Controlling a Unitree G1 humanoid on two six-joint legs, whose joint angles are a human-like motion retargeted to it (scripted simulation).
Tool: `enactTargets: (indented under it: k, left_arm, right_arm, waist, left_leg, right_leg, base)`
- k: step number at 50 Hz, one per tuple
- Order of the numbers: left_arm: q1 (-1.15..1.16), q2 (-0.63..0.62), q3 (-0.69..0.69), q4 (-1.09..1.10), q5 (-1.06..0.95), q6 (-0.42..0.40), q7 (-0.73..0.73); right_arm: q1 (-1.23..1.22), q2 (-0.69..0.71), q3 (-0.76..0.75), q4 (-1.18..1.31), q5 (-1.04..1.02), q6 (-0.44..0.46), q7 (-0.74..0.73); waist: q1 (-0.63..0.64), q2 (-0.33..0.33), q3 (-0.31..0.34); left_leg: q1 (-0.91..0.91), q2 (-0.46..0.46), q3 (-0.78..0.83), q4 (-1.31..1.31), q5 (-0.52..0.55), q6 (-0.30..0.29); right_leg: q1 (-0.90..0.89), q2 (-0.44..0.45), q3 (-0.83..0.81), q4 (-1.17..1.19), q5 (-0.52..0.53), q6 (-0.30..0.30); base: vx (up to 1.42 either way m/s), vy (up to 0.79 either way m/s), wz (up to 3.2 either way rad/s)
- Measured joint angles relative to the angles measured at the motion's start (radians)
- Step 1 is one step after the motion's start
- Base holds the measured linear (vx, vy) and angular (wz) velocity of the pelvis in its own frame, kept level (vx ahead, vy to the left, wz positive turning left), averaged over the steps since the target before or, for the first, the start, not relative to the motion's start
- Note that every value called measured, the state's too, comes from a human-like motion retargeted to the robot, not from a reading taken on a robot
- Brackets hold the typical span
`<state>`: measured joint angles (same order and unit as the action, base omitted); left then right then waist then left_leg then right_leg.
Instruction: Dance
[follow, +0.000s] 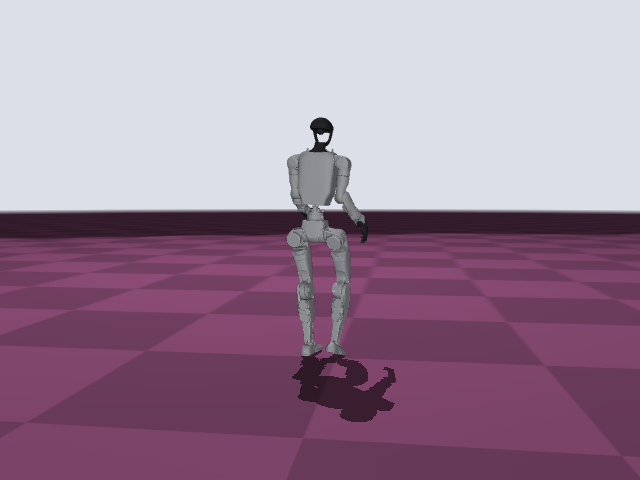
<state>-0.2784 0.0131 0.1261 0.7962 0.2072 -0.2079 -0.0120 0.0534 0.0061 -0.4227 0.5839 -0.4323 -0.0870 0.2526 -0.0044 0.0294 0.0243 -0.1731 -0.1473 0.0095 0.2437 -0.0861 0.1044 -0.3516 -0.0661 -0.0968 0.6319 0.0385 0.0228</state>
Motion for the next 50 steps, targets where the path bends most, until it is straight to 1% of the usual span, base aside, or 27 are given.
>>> enactTargets:
  k: [2, 3, 5, 6, 7, 8, 9, 10, 12, 13, 15, 17, 18, 20, 22, 25, 28, 30, 33, 36, 38, 40, 42, 43, 45, 47, 50]
  left_arm:
    - [-0.079, -0.093, -0.031, -0.218, -0.149, -0.066, -0.015]
    - [-0.115, -0.139, -0.048, -0.335, -0.215, -0.099, -0.011]
    - [-0.166, -0.199, -0.087, -0.542, -0.305, -0.139, 0.033]
    - [-0.208, -0.215, -0.119, -0.696, -0.336, -0.165, 0.097]
    - [-0.249, -0.219, -0.148, -0.842, -0.358, -0.187, 0.158]
    - [-0.288, -0.199, -0.166, -0.971, -0.361, -0.201, 0.216]
    - [-0.327, -0.176, -0.182, -1.079, -0.358, -0.216, 0.262]
    - [-0.366, -0.152, -0.195, -1.174, -0.352, -0.233, 0.303]
    - [-0.432, -0.087, -0.192, -1.363, -0.303, -0.250, 0.396]
    - [-0.465, -0.056, -0.175, -1.442, -0.272, -0.256, 0.442]
    - [-0.523, -0.027, -0.143, -1.547, -0.196, -0.280, 0.519]
    - [-0.549, -0.029, -0.124, -1.595, -0.085, -0.316, 0.614]
    - [-0.547, -0.037, -0.120, -1.600, -0.026, -0.340, 0.667]
    - [-0.526, -0.080, -0.143, -1.579, 0.085, -0.384, 0.788]
    - [-0.483, -0.124, -0.194, -1.527, 0.130, -0.421, 0.873]
    - [-0.407, -0.166, -0.286, -1.439, 0.097, -0.445, 0.875]
    - [-0.270, -0.186, -0.384, -1.315, -0.012, -0.460, 0.713]
    - [-0.188, -0.175, -0.433, -1.233, -0.077, -0.448, 0.601]
    - [-0.068, -0.140, -0.475, -1.122, -0.180, -0.418, 0.421]
    - [0.060, -0.086, -0.480, -1.015, -0.252, -0.389, 0.271]
    - [0.144, -0.057, -0.464, -0.924, -0.257, -0.378, 0.188]
    - [0.215, -0.027, -0.440, -0.811, -0.234, -0.371, 0.115]
    - [0.270, -0.001, -0.417, -0.664, -0.175, -0.373, 0.048]
    - [0.290, -0.001, -0.398, -0.566, -0.130, -0.378, 0.020]
    - [0.329, -0.008, -0.364, -0.383, -0.043, -0.367, -0.016]
    - [0.351, -0.031, -0.302, -0.225, -0.010, -0.352, -0.047]
    - [0.357, -0.033, -0.188, -0.064, -0.040, -0.377, -0.073]
  right_arm:
    - [0.040, -0.042, -0.036, 0.142, -0.162, 0.096, -0.026]
    - [0.063, -0.062, -0.047, 0.204, -0.231, 0.124, -0.051]
    - [0.091, -0.085, -0.071, 0.317, -0.326, 0.161, -0.116]
    - [0.104, -0.088, -0.097, 0.411, -0.369, 0.182, -0.165]
    - [0.114, -0.091, -0.121, 0.499, -0.402, 0.200, -0.202]
    - [0.120, -0.096, -0.141, 0.578, -0.413, 0.214, -0.213]
    - [0.136, -0.089, -0.174, 0.642, -0.405, 0.235, -0.223]
    - [0.157, -0.075, -0.215, 0.699, -0.386, 0.260, -0.233]
    - [0.184, -0.059, -0.281, 0.807, -0.339, 0.226, -0.201]
    - [0.197, -0.059, -0.301, 0.860, -0.318, 0.216, -0.197]
    - [0.234, -0.044, -0.337, 0.929, -0.289, 0.219, -0.188]
    - [0.257, -0.033, -0.354, 0.987, -0.281, 0.211, -0.195]
    - [0.270, -0.029, -0.358, 1.009, -0.288, 0.207, -0.198]
    - [0.288, -0.025, -0.356, 1.036, -0.305, 0.212, -0.188]
    - [0.292, -0.021, -0.341, 1.031, -0.321, 0.211, -0.155]
    - [0.285, -0.018, -0.309, 0.984, -0.316, 0.189, -0.096]
    - [0.276, -0.020, -0.269, 0.872, -0.273, 0.142, -0.009]
    - [0.275, -0.025, -0.250, 0.783, -0.245, 0.123, 0.068]
    - [0.277, -0.044, -0.239, 0.632, -0.223, 0.124, 0.187]
    - [0.294, -0.100, -0.228, 0.509, -0.212, 0.073, 0.258]
    - [0.315, -0.152, -0.213, 0.445, -0.199, 0.033, 0.265]
    - [0.342, -0.205, -0.197, 0.393, -0.183, -0.003, 0.246]
    - [0.358, -0.248, -0.178, 0.360, -0.176, -0.043, 0.209]
    - [0.357, -0.268, -0.155, 0.355, -0.174, -0.066, 0.182]
    - [0.331, -0.300, -0.094, 0.365, -0.174, -0.121, 0.131]
    - [0.259, -0.322, 0.008, 0.402, -0.163, -0.187, 0.094]
    - [0.109, -0.321, 0.199, 0.458, -0.128, -0.268, 0.103]
  waist:
    - [-0.012, 0.007, 0.014]
    - [-0.019, 0.007, 0.024]
    - [-0.033, 0.009, 0.033]
    - [-0.056, 0.008, 0.036]
    - [-0.049, 0.000, 0.037]
    - [0.016, -0.023, 0.032]
    - [0.017, -0.029, 0.027]
    - [-0.016, -0.025, 0.022]
    - [-0.089, -0.006, 0.024]
    - [-0.074, -0.018, 0.020]
    - [-0.056, -0.030, 0.012]
    - [-0.031, -0.036, -0.001]
    - [-0.014, -0.040, -0.005]
    - [0.022, -0.051, 0.001]
    - [0.043, -0.070, 0.004]
    - [0.038, -0.103, -0.005]
    - [0.036, -0.160, -0.011]
    - [0.032, -0.179, -0.011]
    - [0.040, -0.202, -0.008]
    - [0.049, -0.191, -0.008]
    - [0.064, -0.184, -0.009]
    - [0.076, -0.177, -0.010]
    - [0.059, -0.179, -0.020]
    - [0.054, -0.175, -0.023]
    - [0.042, -0.157, -0.027]
    - [-0.007, -0.143, -0.033]
    - [-0.077, -0.119, -0.040]
  left_leg:
    - [0.018, 0.004, 0.019, -0.041, 0.017, -0.016]
    - [0.030, 0.002, 0.028, -0.059, 0.024, -0.023]
    - [0.048, -0.003, 0.048, -0.087, 0.034, -0.032]
    - [0.059, -0.013, 0.053, -0.102, 0.039, -0.035]
    - [0.069, -0.021, 0.085, -0.122, 0.044, -0.040]
    - [0.076, -0.027, 0.170, -0.151, 0.046, -0.048]
    - [0.081, -0.035, 0.178, -0.159, 0.048, -0.053]
    - [0.085, -0.044, 0.148, -0.156, 0.050, -0.057]
    - [0.098, -0.045, 0.071, -0.141, 0.048, -0.070]
    - [0.105, -0.056, 0.081, -0.144, 0.043, -0.075]
    - [0.119, -0.062, 0.070, -0.138, 0.033, -0.090]
    - [0.130, -0.051, 0.060, -0.126, 0.018, -0.107]
    - [0.144, -0.043, 0.057, -0.119, 0.008, -0.114]
    - [0.186, -0.028, 0.045, -0.099, -0.009, -0.118]
    - [0.212, -0.018, 0.015, -0.057, -0.006, -0.121]
    - [0.210, -0.001, -0.023, 0.024, 0.021, -0.112]
    - [0.171, 0.030, 0.002, 0.178, 0.054, -0.096]
    - [0.129, 0.049, 0.004, 0.271, 0.045, -0.123]
    - [0.038, 0.077, 0.061, 0.388, -0.069, -0.044]
    - [-0.012, 0.091, 0.095, 0.358, -0.022, -0.040]
    - [-0.031, 0.072, 0.103, 0.303, 0.019, -0.059]
    - [-0.045, 0.043, 0.117, 0.249, 0.042, -0.014]
    - [-0.007, 0.080, 0.299, 0.226, -0.019, 0.011]
    - [0.018, 0.100, 0.372, 0.223, -0.070, 0.010]
    - [0.055, 0.118, 0.431, 0.181, -0.127, 0.028]
    - [0.049, 0.133, 0.370, 0.208, -0.178, -0.005]
    - [-0.021, 0.155, 0.250, 0.306, -0.221, -0.097]
  right_leg:
    - [-0.035, -0.006, 0.025, -0.094, 0.021, -0.093]
    - [-0.044, -0.012, 0.043, -0.155, 0.043, -0.110]
    - [-0.055, -0.025, 0.070, -0.255, 0.096, -0.121]
    - [-0.061, -0.035, 0.102, -0.322, 0.174, -0.107]
    - [-0.087, -0.047, 0.174, -0.363, 0.240, -0.068]
    - [-0.149, -0.064, 0.325, -0.353, 0.282, 0.023]
    - [-0.151, -0.067, 0.350, -0.386, 0.325, 0.041]
    - [-0.123, -0.064, 0.313, -0.441, 0.369, 0.022]
    - [-0.108, -0.054, 0.344, -0.468, 0.415, 0.043]
    - [-0.105, -0.040, 0.416, -0.465, 0.409, 0.072]
    - [-0.101, -0.024, 0.480, -0.422, 0.325, 0.134]
    - [-0.117, -0.007, 0.464, -0.336, 0.206, 0.123]
    - [-0.119, 0.003, 0.445, -0.300, 0.157, 0.102]
    - [-0.107, 0.016, 0.404, -0.218, 0.068, 0.062]
    - [-0.087, 0.038, 0.412, -0.149, 0.012, 0.049]
    - [-0.036, 0.049, 0.414, -0.128, -0.044, 0.050]
    - [0.065, -0.016, 0.335, -0.189, -0.081, 0.069]
    - [0.110, -0.049, 0.263, -0.223, -0.085, 0.080]
    - [0.159, -0.092, 0.169, -0.282, -0.070, 0.101]
    - [0.201, -0.079, 0.092, -0.342, -0.046, 0.102]
    - [0.231, -0.060, 0.049, -0.384, -0.032, 0.095]
    - [0.264, -0.051, 0.001, -0.424, -0.026, 0.089]
    - [0.289, -0.055, -0.068, -0.449, -0.031, 0.075]
    - [0.302, -0.047, -0.092, -0.456, -0.038, 0.064]
    - [0.325, -0.020, -0.119, -0.465, -0.061, 0.046]
    - [0.332, -0.006, -0.141, -0.455, -0.089, 0.046]
    - [0.312, -0.002, -0.150, -0.412, -0.127, 0.062]
  base:
    - [-0.19, -0.20, -0.25]
    - [-0.13, -0.31, -0.21]
    - [-0.11, -0.33, -0.08]
    - [-0.13, -0.27, -0.35]
    - [-0.15, -0.28, -1.68]
    - [-0.12, -0.35, -1.85]
    - [-0.09, -0.42, -0.90]
    - [-0.05, -0.43, 1.25]
    - [-0.03, -0.37, 1.39]
    - [0.00, -0.35, 0.13]
    - [0.05, -0.45, -0.20]
    - [0.12, -0.45, -0.05]
    - [0.19, -0.44, -0.08]
    - [0.25, -0.52, 0.05]
    - [0.26, -0.51, 0.42]
    - [0.20, -0.50, 0.85]
    - [0.21, -0.48, 1.45]
    - [0.12, -0.40, 1.63]
    - [0.02, -0.28, 1.46]
    - [0.00, -0.17, 1.30]
    - [0.01, -0.13, 1.11]
    - [0.03, -0.08, 1.33]
    - [0.07, -0.04, 1.74]
    - [0.10, -0.03, 1.45]
    - [0.09, -0.05, 1.18]
    - [0.04, -0.08, 1.15]
    - [-0.03, 0.01, 0.84]
